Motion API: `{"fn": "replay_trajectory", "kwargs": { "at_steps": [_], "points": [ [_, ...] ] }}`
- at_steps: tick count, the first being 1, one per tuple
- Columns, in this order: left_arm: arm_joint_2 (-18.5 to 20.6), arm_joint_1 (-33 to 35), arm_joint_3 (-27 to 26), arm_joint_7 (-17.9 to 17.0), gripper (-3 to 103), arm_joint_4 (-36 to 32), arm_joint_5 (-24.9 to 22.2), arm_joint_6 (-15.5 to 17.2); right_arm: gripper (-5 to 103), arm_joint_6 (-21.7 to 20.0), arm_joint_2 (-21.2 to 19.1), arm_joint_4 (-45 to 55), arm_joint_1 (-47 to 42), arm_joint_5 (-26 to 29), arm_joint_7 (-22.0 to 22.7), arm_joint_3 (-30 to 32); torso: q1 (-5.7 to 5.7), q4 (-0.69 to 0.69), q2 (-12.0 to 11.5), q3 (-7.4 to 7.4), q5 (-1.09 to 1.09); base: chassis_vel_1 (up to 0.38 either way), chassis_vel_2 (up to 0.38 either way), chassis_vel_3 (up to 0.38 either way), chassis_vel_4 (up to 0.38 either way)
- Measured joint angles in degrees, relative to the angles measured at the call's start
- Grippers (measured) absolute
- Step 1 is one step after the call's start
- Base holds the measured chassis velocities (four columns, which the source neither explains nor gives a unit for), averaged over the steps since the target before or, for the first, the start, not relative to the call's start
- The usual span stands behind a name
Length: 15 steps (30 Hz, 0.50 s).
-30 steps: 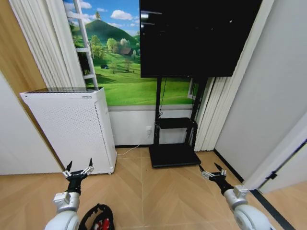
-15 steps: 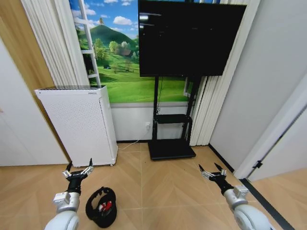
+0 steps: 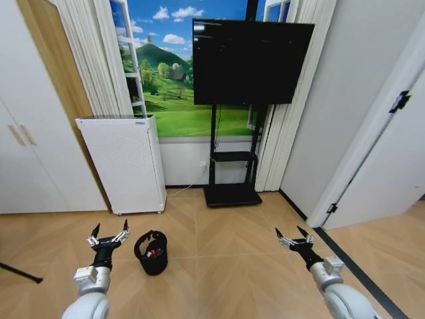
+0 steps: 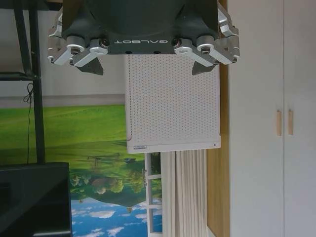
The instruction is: Pick up the trash bin and place the garbage on the floor into it.
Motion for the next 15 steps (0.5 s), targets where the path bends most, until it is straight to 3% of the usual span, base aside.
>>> {"fn": "replay_trajectory", "kwargs": {
  "at_steps": [3, 6, 9, 11, 14, 15],
  "points": [
    [0.00, 0.00, 0.00, 0.00, 98, 0.00, 0.00, 0.00, 100, 0.00, 0.01, 0.00, -0.01, 0.00, 0.00, -0.01, 0.02, 0.00, -0.03, 0.01, 0.10, 0.361, -0.363, -0.346, 0.334],
    [0.00, 0.00, 0.00, -0.02, 98, 0.00, 0.00, 0.00, 100, 0.00, 0.00, 0.00, 0.00, 0.00, 0.00, 0.00, 0.00, 0.01, -0.04, -0.01, 0.00, 0.335, -0.337, -0.313, 0.342],
    [0.00, 0.00, 0.00, 0.00, 98, 0.00, 0.00, 0.00, 100, 0.00, 0.01, 0.00, 0.00, 0.00, 0.00, -0.01, 0.01, 0.00, -0.06, -0.01, 0.13, 0.354, -0.334, -0.373, 0.349],
    [-0.01, 0.00, 0.01, -0.01, 98, 0.00, 0.00, 0.01, 100, 0.00, 0.00, 0.00, 0.00, 0.00, 0.01, 0.01, 0.00, 0.01, -0.05, -0.02, -0.04, 0.359, -0.394, -0.333, 0.348],
    [0.00, 0.00, 0.00, -0.01, 98, 0.00, 0.00, 0.01, 100, 0.00, 0.01, -0.01, 0.00, 0.00, 0.00, -0.02, 0.00, 0.00, -0.07, -0.02, 0.14, 0.365, -0.363, -0.354, 0.355],
    [0.01, -0.01, -0.02, -0.03, 98, 0.00, 0.00, 0.01, 100, 0.00, 0.00, 0.00, -0.01, 0.00, -0.01, -0.02, 0.00, 0.01, -0.06, -0.03, 0.07, 0.359, -0.350, -0.334, 0.342]
  ]
}}
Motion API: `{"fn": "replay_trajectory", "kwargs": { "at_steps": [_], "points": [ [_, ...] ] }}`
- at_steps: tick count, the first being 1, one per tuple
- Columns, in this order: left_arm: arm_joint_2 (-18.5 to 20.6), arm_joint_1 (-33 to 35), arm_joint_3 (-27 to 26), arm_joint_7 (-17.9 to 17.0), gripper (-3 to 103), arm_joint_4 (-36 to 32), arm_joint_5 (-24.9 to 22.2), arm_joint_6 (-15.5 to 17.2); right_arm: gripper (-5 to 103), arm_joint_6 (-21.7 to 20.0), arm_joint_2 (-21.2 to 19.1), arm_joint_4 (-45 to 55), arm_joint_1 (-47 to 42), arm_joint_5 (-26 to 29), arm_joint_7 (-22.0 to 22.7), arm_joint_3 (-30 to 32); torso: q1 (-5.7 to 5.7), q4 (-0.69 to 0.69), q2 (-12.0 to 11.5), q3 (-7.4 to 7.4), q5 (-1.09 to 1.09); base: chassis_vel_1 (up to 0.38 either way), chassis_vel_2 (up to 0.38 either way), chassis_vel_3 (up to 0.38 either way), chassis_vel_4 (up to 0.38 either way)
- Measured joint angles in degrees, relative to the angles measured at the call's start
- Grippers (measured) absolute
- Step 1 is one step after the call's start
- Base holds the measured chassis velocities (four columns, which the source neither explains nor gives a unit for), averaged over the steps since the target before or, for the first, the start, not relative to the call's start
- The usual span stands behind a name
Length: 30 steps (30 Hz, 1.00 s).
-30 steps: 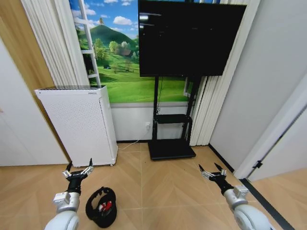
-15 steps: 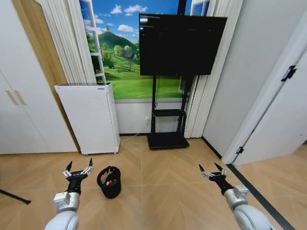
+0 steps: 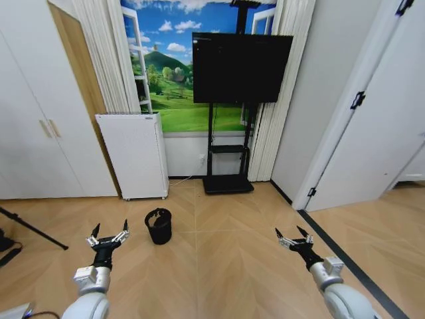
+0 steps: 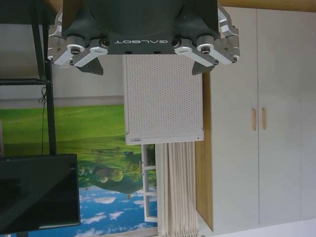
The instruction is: Pick up the trash bin and place the garbage on the floor into it.
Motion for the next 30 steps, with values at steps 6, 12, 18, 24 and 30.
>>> {"fn": "replay_trajectory", "kwargs": {
  "at_steps": [6, 12, 18, 24, 30],
  "points": [
    [0.00, 0.00, 0.00, -0.01, 98, 0.00, 0.00, 0.01, 100, 0.00, 0.00, 0.00, 0.00, 0.00, 0.01, 0.00, -0.02, 0.02, -0.02, -0.01, -0.02, 0.370, -0.354, -0.354, 0.352],
    [-0.01, 0.02, 0.00, -0.01, 98, 0.01, 0.00, 0.00, 100, 0.00, 0.00, 0.00, -0.01, 0.00, 0.00, 0.00, -0.05, 0.01, -0.01, -0.03, -0.09, 0.338, -0.332, -0.343, 0.343],
    [-0.01, 0.02, 0.00, 0.01, 98, 0.00, 0.00, 0.00, 100, -0.01, 0.01, 0.00, -0.02, 0.00, 0.01, -0.01, -0.07, 0.00, -0.01, -0.04, -0.01, 0.190, -0.151, -0.204, 0.194],
    [-0.01, -0.01, 0.01, 0.02, 98, 0.00, -0.01, 0.00, 100, 0.00, 0.01, 0.00, 0.00, 0.00, 0.00, 0.00, 0.02, 0.01, -0.06, 0.00, -0.02, -0.031, 0.029, 0.045, -0.018],
    [-0.01, -0.01, 0.01, 0.03, 98, 0.00, 0.00, 0.00, 100, 0.00, 0.01, 0.00, 0.02, 0.00, 0.00, 0.00, 0.02, 0.01, -0.06, 0.00, -0.01, -0.045, 0.063, 0.061, -0.034]
  ]
}}
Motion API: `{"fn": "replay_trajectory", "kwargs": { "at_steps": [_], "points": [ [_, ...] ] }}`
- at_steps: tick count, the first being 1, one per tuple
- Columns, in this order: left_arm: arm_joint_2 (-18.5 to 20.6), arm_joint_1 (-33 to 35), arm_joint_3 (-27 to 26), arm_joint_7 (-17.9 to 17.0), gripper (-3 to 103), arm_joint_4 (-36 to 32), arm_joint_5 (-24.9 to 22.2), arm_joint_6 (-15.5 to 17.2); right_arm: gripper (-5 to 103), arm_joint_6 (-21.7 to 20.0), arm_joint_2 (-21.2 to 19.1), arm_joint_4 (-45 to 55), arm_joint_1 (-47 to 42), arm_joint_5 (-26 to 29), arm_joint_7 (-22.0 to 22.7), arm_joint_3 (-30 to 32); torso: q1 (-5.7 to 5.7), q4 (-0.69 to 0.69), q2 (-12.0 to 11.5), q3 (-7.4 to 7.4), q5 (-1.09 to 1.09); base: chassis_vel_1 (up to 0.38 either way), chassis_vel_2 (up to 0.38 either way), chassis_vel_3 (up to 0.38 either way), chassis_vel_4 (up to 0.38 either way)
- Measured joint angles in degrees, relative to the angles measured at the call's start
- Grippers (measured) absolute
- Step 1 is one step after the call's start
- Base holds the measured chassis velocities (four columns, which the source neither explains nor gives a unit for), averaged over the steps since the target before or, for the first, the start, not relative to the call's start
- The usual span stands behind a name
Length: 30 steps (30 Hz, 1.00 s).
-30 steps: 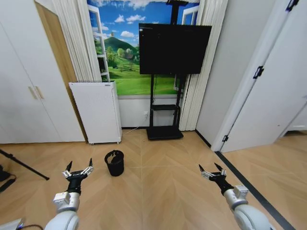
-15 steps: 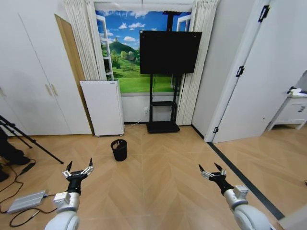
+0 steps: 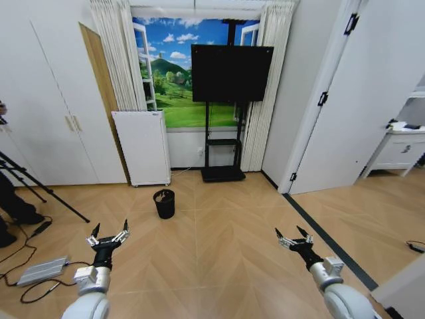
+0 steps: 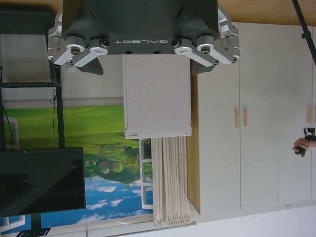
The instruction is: Pick up the trash bin and place the garbage on the floor into it.
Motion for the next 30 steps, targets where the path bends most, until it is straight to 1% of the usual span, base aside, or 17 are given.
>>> {"fn": "replay_trajectory", "kwargs": {
  "at_steps": [30],
  "points": [
    [0.00, 0.02, 0.00, -0.01, 98, 0.00, 0.00, 0.00, 100, 0.00, 0.00, 0.00, -0.02, 0.00, 0.00, 0.00, -0.04, -0.01, 0.01, -0.02, 0.01, 0.000, 0.000, 0.000, 0.000]
  ]
}}
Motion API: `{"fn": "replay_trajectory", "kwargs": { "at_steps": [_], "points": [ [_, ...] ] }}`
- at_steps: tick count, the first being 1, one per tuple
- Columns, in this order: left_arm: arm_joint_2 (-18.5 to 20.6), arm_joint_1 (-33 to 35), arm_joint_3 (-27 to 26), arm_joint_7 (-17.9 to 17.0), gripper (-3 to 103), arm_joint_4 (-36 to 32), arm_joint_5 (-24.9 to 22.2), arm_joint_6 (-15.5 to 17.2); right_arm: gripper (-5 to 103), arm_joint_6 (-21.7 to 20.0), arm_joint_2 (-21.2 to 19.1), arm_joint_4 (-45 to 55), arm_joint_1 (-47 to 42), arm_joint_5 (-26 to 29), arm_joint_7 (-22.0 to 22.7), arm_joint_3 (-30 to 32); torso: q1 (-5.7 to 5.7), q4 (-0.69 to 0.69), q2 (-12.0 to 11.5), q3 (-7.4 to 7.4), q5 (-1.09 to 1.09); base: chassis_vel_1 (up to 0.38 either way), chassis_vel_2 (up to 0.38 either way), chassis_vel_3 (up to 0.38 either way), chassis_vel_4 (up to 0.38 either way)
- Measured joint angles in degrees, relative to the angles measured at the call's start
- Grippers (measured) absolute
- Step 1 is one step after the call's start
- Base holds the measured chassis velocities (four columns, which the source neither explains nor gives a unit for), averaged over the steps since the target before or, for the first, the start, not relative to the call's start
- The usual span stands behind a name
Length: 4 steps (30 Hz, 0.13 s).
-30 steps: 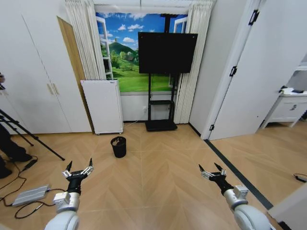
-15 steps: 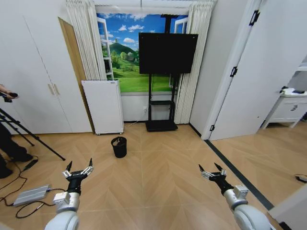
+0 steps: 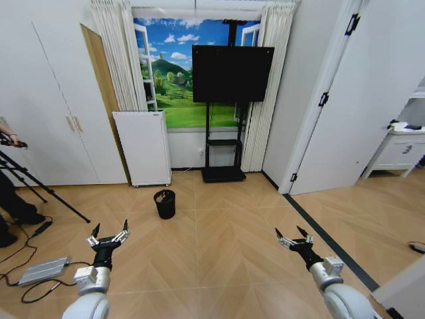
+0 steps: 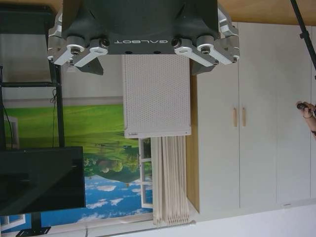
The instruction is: Pick up the trash bin and place the garbage on the floor into it.
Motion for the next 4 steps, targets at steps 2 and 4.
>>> {"fn": "replay_trajectory", "kwargs": {
  "at_steps": [2, 4],
  "points": [
    [0.00, 0.00, 0.00, 0.00, 98, 0.00, 0.00, 0.00, 100, 0.00, 0.00, 0.00, 0.00, 0.00, 0.00, 0.00, 0.00, 0.00, 0.00, 0.00, 0.00, 0.000, 0.000, 0.000, 0.000],
    [0.00, 0.00, 0.00, 0.00, 98, 0.00, 0.00, 0.00, 100, 0.00, 0.00, 0.00, 0.00, 0.00, 0.00, 0.00, 0.00, 0.00, 0.00, 0.00, 0.00, 0.000, 0.000, 0.000, 0.000]
  ]
}}
